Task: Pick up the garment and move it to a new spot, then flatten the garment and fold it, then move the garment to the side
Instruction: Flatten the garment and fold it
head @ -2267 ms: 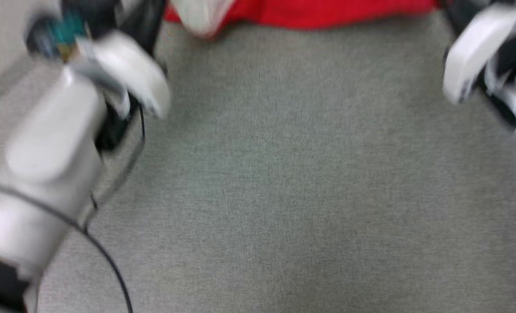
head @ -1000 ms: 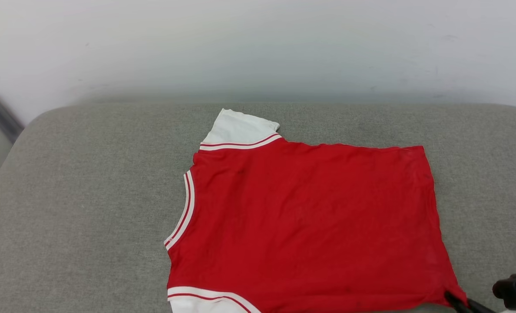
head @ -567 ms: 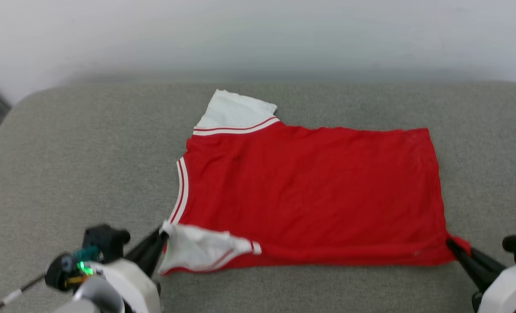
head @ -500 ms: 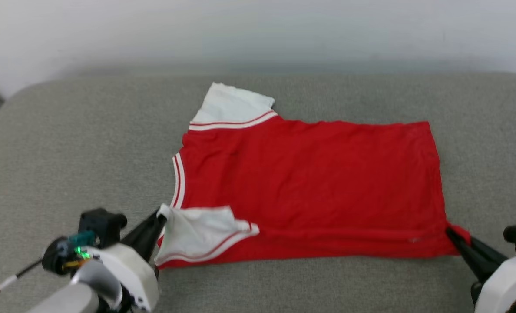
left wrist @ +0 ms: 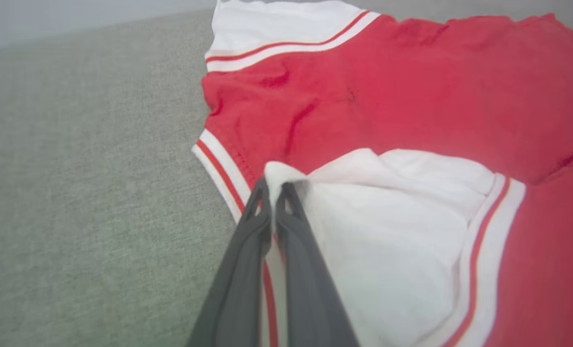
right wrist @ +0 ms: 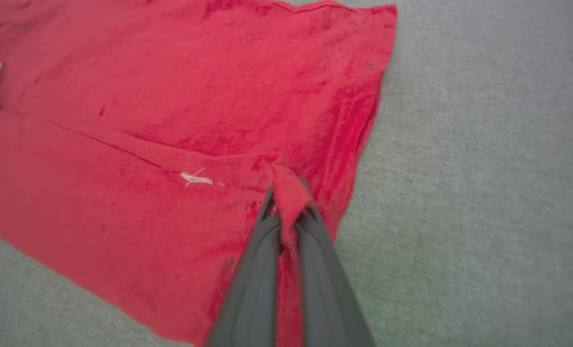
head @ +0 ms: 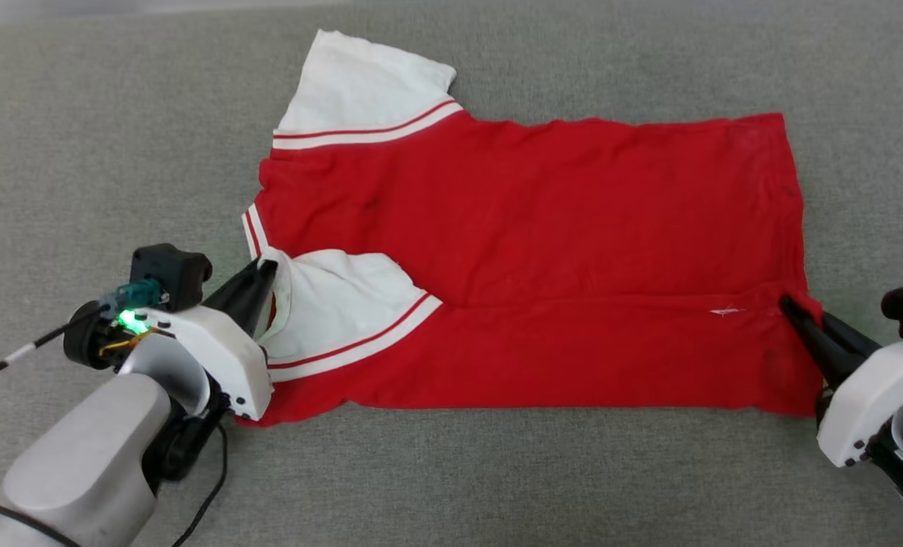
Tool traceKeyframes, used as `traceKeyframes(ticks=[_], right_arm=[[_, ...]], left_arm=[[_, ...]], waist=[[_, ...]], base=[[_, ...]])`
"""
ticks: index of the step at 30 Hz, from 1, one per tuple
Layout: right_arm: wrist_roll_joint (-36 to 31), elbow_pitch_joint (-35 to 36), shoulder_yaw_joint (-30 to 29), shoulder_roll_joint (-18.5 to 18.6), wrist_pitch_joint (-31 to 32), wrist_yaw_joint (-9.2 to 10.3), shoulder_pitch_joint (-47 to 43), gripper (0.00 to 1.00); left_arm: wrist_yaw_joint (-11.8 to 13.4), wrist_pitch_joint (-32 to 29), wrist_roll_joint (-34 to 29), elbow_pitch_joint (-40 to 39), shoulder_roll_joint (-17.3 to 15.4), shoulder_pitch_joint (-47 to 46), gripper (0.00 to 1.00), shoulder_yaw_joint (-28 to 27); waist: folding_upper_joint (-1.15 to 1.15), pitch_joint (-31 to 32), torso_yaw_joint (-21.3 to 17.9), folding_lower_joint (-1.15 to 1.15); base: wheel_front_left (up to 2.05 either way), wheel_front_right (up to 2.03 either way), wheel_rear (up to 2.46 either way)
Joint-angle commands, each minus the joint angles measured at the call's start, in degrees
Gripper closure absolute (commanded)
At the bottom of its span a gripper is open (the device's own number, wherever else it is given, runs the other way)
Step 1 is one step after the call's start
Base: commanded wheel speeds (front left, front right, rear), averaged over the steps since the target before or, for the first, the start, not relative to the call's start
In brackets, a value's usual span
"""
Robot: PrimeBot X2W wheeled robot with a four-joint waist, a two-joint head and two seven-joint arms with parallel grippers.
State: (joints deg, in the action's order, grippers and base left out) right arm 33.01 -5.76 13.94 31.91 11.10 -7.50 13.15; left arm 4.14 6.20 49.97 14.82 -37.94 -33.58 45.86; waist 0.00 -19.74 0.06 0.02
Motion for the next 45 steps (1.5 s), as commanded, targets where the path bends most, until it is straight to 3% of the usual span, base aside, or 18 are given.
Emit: traceKeyframes(ticks=[1,9,10,11,12,18,22,32,40,45], right_arm=[[-0.3,-1.5,0.7,-0.4,-0.4,0.02,1.6,1.0],[1.4,-8.2,4.4,-1.1,-3.3,0.02,4.7,1.0],[1.7,-8.6,4.3,-1.2,-3.9,0.02,4.8,0.86],[2.1,-8.8,4.4,-1.2,-4.2,0.02,4.7,0.53],[2.1,-8.8,4.7,-1.0,-4.7,0.02,4.7,0.0],[3.4,-7.2,4.1,-0.2,-6.0,0.02,2.6,0.0],[2.6,-5.3,3.2,0.1,-6.7,0.02,1.1,0.0],[0.8,-2.7,1.8,-1.2,-5.3,0.02,-0.4,0.0],[0.0,-2.1,2.7,-2.1,-4.2,0.02,1.0,0.0],[0.2,-2.7,3.5,-2.4,-3.7,0.02,2.5,0.0]], left_arm=[[-0.9,-0.2,0.4,2.5,0.7,-1.1,1.0,0.1],[-5.2,0.8,0.3,13.1,4.3,-2.4,1.0,2.4],[-5.7,1.1,0.3,13.9,4.6,-2.3,0.75,2.5],[-5.9,1.2,0.2,14.6,4.7,-2.5,0.16,2.7],[-5.9,1.4,-0.3,15.1,4.7,-2.8,0.0,2.8],[-6.7,-1.1,-0.6,13.9,2.8,-5.3,0.0,3.0],[-7.2,-7.5,0.1,10.5,0.1,-7.4,0.0,3.6],[-8.4,-37.2,9.9,0.4,-6.7,-12.5,0.0,6.3],[-7.1,-51.1,15.4,0.1,-6.7,-12.2,0.0,9.2],[-7.0,-55.2,14.9,2.5,-6.5,-11.1,0.0,11.9]], waist=[[0.0,-1.8,-0.4,-0.02],[0.0,-0.6,0.0,-0.02],[0.0,0.0,0.1,-0.02],[0.0,0.6,0.2,-0.02],[0.0,1.2,0.3,-0.02],[0.0,5.3,1.5,-0.02],[0.0,7.0,2.1,-0.02],[0.0,8.2,2.2,-0.02],[0.0,6.9,0.2,-0.02],[0.0,5.8,-1.3,-0.02]], base=[[0.0,0.0,0.0],[0.0,0.0,0.0],[0.0,0.0,0.0],[0.0,0.0,0.0],[0.0,0.0,0.0],[0.0,0.0,0.0],[0.0,0.0,0.0],[0.0,0.0,0.0],[0.0,0.0,0.0],[0.0,0.0,0.0]])
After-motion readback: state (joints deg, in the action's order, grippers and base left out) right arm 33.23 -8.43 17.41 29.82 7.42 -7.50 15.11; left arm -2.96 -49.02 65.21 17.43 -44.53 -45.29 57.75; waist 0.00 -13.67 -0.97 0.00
